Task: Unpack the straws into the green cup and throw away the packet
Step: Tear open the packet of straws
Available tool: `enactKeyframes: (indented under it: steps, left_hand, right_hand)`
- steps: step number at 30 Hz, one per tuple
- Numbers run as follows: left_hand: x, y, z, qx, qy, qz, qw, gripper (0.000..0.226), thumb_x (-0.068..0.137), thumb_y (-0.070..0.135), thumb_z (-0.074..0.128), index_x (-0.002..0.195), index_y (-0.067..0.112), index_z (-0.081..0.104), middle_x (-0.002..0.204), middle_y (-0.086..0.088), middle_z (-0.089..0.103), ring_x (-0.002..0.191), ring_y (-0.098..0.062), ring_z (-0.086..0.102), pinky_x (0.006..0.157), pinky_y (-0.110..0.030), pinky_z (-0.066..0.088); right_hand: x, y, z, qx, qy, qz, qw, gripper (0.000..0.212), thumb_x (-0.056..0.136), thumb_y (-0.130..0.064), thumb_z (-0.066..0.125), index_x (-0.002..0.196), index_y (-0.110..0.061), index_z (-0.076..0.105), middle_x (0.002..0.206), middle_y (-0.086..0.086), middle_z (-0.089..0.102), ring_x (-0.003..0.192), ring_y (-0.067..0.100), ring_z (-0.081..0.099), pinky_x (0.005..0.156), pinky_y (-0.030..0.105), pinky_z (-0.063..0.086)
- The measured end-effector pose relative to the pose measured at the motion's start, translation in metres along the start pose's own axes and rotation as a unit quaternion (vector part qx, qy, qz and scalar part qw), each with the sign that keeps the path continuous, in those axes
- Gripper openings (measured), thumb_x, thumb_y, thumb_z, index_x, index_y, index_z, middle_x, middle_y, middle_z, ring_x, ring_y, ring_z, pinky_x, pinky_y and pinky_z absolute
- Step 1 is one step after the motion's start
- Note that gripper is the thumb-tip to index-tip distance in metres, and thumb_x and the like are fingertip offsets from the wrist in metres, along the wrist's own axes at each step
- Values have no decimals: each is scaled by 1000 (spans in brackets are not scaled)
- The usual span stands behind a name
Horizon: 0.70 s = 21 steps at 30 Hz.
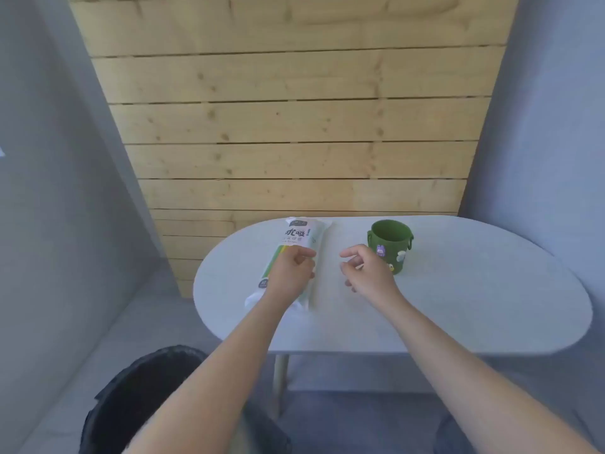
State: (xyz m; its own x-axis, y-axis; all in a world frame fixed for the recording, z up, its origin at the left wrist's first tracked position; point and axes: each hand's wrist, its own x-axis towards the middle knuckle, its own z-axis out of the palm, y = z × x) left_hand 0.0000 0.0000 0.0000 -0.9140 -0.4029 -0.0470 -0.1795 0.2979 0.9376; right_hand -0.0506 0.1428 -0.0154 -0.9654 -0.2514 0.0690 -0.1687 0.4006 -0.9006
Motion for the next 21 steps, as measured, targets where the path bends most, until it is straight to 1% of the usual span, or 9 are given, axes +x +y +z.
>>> enactKeyframes:
  steps: [3,6,8,10,12,14,16,18,21]
  left_hand:
    - [-5,0,-5,72,20,13,997,24,89,12,46,105,19,63,87,5,61,80,-17,62,81,-32,49]
    - [2,1,-10,139,25,12,990,18,88,21,47,99,26,61,83,9,59,77,-15,58,78,-33,49]
    - [16,-1,-11,224,25,5,974,19,90,28,48,104,25,61,100,0,60,96,-22,58,83,-34,46]
    - [37,-9,-8,331,26,-27,943,37,91,40,48,124,23,54,123,-7,51,118,-28,47,95,-36,38]
    - [52,-22,-1,383,24,-56,922,55,90,51,48,135,20,43,132,-9,42,124,-30,40,99,-39,32]
    - [65,-35,3,400,11,-71,914,73,84,63,51,140,21,33,134,-10,39,124,-32,39,98,-41,32]
    - [75,-44,4,407,-4,-81,910,90,76,71,54,147,26,21,134,-11,42,124,-33,41,97,-42,33]
    - [81,-46,3,391,1,-77,917,97,74,66,61,150,30,12,134,-12,45,124,-32,42,98,-41,34]
    - [86,-44,0,296,-23,-59,953,104,74,49,71,152,29,6,140,-8,45,126,-30,44,103,-41,39]
  right_hand:
    - [-8,-12,2,-13,-11,0,1000,17,86,-16,54,102,-17,59,71,-7,56,67,20,62,64,33,49]
    - [0,-28,9,-5,-16,24,1000,14,85,-18,51,97,-21,56,72,-7,56,65,19,61,56,27,48]
    - [11,-34,15,-10,-24,27,999,11,87,-19,50,96,-22,54,79,-6,56,69,19,61,57,26,47]
    - [26,-29,21,-32,-36,41,998,10,88,-22,50,97,-23,53,87,-5,55,78,20,63,65,29,50]
    - [39,-16,28,-42,-47,61,996,13,88,-23,49,101,-20,53,94,-2,56,87,23,65,74,34,52]
    - [51,-6,34,-50,-54,72,995,24,88,-23,48,109,-15,55,99,1,58,93,26,65,81,38,54]
    - [62,0,40,-43,-64,94,993,31,90,-21,47,119,-13,52,98,3,59,93,29,67,83,41,56]
    - [69,1,45,-22,-75,117,990,36,92,-22,47,126,-12,48,96,3,60,91,29,68,77,38,57]
    - [75,2,46,4,-85,146,986,40,94,-34,49,125,-8,51,112,8,64,84,22,66,59,25,52]
